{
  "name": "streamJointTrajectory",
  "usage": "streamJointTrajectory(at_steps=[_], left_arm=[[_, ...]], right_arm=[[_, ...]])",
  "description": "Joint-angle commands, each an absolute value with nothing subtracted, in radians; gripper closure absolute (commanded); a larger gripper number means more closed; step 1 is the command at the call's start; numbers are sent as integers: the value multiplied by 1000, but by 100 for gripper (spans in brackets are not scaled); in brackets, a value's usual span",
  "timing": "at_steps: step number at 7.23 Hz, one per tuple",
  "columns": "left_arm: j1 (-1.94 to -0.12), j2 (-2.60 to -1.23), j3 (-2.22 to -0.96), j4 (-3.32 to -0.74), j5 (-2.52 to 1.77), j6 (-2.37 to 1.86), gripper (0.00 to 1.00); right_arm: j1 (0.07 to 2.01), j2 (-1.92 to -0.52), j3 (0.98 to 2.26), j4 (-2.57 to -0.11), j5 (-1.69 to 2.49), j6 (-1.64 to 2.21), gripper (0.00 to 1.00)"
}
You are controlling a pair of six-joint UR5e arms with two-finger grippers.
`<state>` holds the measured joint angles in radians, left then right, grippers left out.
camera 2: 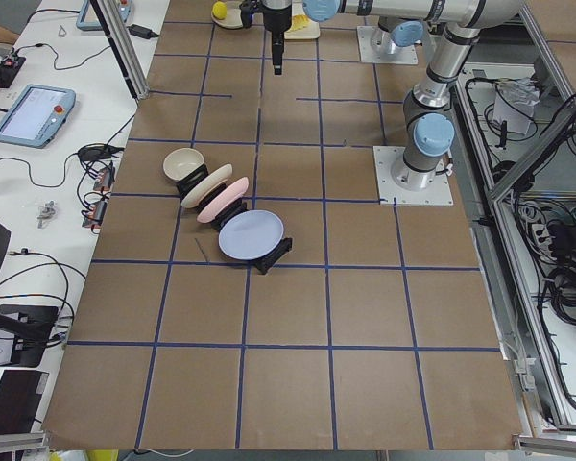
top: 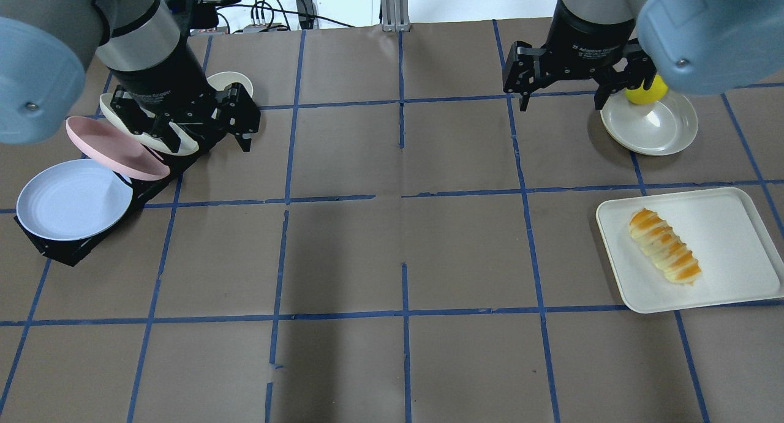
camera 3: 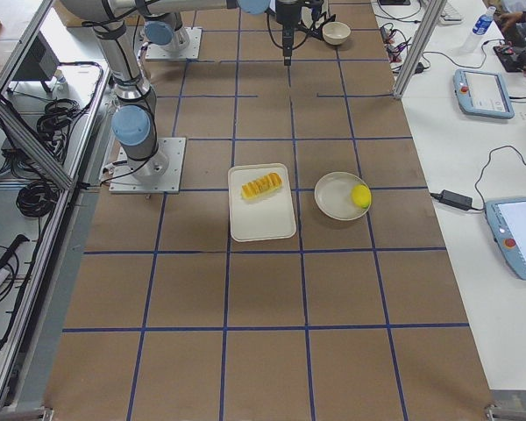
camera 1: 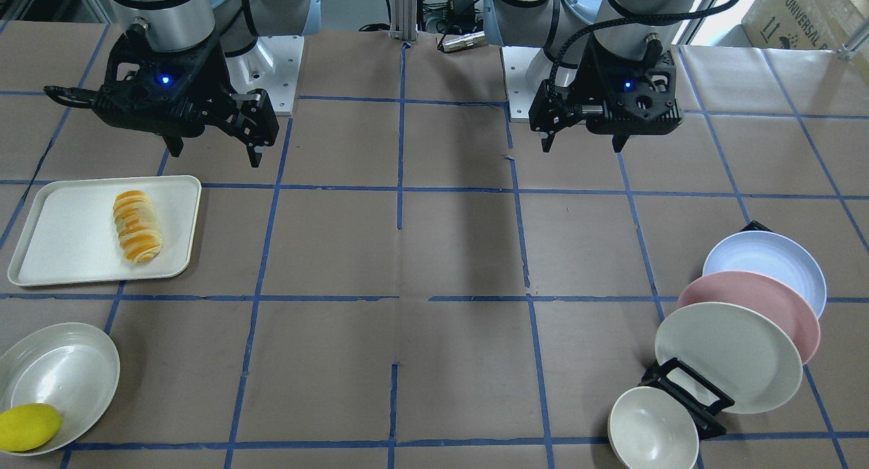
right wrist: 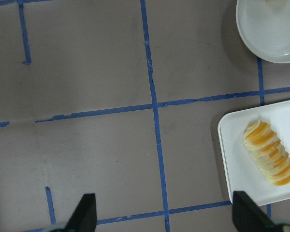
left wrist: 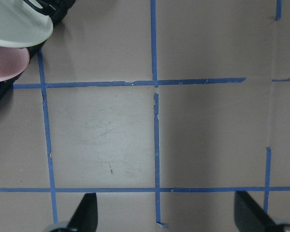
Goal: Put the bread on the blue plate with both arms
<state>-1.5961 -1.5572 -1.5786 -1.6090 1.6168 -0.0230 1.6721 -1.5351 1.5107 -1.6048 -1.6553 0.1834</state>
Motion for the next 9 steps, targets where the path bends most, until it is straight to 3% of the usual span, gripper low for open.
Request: streamJointTrajectory(at_steps=[1, 3, 6, 7, 9], left_arm=[[-1502, -1562, -1592, -1609, 1593, -11, 0], [-1342, -1563, -1591, -1632, 1565, 44, 0], [-1013, -1607, -1549, -1724, 1510, 506, 0], [-937, -1638, -1548, -1732, 1497, 608, 0], [-812, -1739, -1542, -1726, 1413, 774, 0]], right_arm=[[1663, -1529, 1516, -1606, -1649, 176, 3], [1498, -1534, 1627, -1673, -1658, -69, 17], [1286, -1611, 1949, -1913, -1654, -425, 18], [1173, -1611, 2044, -2022, -1646, -628, 17], [1048, -1606, 2195, -2164, -1507, -852, 1]])
